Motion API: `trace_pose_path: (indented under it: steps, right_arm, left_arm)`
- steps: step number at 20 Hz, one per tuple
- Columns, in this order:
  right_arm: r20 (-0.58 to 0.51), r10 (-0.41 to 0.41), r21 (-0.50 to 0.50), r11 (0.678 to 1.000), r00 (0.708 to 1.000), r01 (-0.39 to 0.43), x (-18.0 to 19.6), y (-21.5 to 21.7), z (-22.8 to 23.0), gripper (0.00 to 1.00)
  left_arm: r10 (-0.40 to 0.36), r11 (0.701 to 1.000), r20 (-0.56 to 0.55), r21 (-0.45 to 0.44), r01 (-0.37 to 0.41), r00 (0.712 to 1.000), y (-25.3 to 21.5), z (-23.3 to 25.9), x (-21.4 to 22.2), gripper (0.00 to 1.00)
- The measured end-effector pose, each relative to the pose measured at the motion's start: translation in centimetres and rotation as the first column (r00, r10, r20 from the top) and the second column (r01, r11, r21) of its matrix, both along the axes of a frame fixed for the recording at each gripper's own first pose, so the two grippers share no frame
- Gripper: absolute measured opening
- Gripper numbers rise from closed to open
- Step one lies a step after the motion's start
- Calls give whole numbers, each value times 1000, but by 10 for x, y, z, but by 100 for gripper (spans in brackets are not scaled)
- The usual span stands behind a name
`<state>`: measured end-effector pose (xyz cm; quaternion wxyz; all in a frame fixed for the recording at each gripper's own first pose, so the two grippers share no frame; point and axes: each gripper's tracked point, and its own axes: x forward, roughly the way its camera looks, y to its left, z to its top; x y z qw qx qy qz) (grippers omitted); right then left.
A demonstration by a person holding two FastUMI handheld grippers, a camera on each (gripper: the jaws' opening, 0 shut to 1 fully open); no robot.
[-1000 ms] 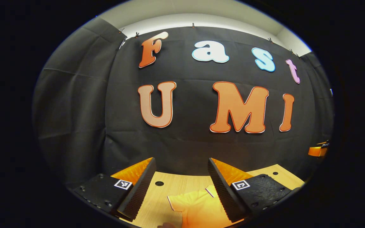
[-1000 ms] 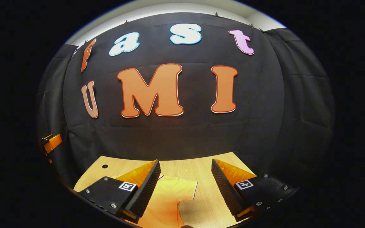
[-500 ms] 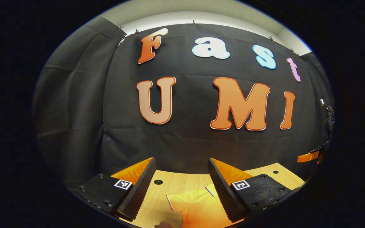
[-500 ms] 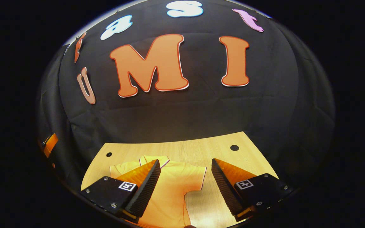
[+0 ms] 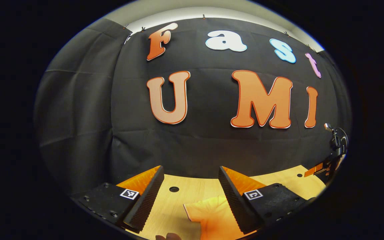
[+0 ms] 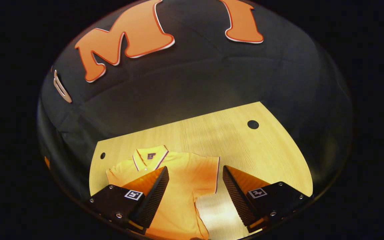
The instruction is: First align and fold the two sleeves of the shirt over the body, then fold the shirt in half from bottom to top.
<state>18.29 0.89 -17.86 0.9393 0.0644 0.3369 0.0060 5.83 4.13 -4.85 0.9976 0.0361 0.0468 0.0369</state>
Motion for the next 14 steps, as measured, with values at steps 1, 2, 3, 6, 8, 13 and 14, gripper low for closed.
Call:
trace_pose_path:
  steps: [1,2,3,6,8,13,14]
  right_arm:
    - [-31,4,2,1000,1000,-4,8,-1,-13,99]
    - [-74,6,-2,1000,997,-6,13,-2,-29,98]
    - [-109,8,-8,1000,994,-9,18,-3,-44,99]
    - [-222,5,-55,998,975,-17,28,-14,-86,99]
    - [-289,-10,-72,997,957,-12,34,-22,-111,99]
    - [-412,-56,-117,993,909,8,38,-37,-157,99]
    - [-427,-61,-125,992,902,8,38,-38,-164,99]
  left_arm:
    - [1,1000,-4,1,-1,1000,1,0,3,98]
    - [1,1000,-10,2,-1,1000,2,0,4,98]
    - [2,1000,-15,3,-2,1000,2,-3,5,99]
    - [1,1000,-32,3,0,999,3,-9,10,98]
    - [0,1000,-35,-1,0,999,3,-10,12,98]
    - [6,1000,-63,-16,-7,998,8,-20,14,98]
    - [6,1000,-65,-19,-7,998,9,-22,14,97]
